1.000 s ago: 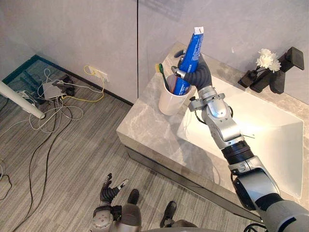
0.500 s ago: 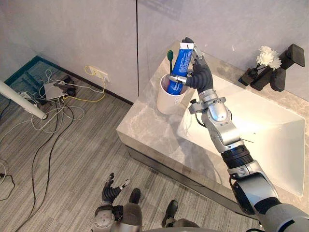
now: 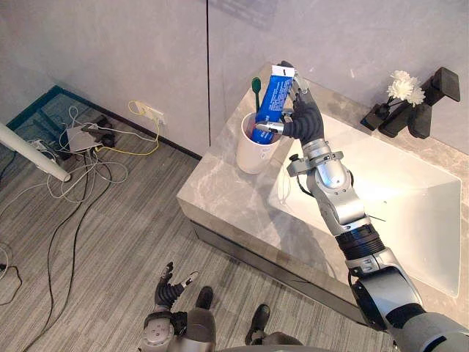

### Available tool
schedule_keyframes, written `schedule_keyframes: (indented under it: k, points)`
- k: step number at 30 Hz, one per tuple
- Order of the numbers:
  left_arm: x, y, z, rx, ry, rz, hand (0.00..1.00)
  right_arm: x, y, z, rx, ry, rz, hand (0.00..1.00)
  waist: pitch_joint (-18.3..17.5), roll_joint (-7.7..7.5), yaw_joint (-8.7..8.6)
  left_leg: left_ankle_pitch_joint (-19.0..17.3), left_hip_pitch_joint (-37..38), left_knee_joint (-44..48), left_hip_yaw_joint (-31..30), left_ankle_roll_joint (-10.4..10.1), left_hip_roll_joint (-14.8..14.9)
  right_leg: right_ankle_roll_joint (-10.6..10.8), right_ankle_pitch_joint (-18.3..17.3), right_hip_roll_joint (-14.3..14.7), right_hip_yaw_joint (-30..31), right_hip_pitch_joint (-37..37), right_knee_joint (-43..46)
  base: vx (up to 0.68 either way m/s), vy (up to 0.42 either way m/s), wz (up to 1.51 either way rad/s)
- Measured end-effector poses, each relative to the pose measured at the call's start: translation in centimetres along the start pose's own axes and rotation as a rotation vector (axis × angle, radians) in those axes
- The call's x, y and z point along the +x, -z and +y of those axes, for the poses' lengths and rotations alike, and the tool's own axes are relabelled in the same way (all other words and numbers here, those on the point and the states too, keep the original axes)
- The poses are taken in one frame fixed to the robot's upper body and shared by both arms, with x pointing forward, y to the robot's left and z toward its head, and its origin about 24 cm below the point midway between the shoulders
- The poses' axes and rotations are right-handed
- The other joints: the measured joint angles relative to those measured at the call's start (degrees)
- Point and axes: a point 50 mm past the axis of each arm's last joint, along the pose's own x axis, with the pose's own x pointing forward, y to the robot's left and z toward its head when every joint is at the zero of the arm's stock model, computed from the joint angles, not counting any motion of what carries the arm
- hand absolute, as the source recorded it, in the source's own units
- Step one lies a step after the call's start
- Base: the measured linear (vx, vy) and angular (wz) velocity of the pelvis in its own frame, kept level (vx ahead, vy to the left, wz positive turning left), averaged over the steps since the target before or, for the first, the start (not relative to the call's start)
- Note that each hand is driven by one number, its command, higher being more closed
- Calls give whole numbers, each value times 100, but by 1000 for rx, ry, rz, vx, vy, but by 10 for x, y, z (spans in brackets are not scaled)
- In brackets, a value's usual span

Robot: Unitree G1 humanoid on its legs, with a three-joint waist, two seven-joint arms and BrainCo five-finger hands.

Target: Organize washtable

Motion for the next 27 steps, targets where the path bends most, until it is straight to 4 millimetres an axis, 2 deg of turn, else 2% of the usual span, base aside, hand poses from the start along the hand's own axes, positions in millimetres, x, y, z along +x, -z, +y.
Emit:
schedule_keyframes:
  k: [12, 27]
  points:
    - [0, 0, 0, 18, 2, -2, 0, -8, 2, -3, -6, 14, 10, 0, -52, -76, -14, 0, 2, 13, 7, 0, 1, -2, 2, 0, 8, 3, 3, 0, 0, 0]
    - [-1, 1, 0, 18, 2, 3, 0, -14, 6, -10, -25, 41, 26, 0, -97, -142, -144, 1, 2, 27, 13, 0, 0, -3, 2, -2, 8, 5, 10, 0, 0, 0]
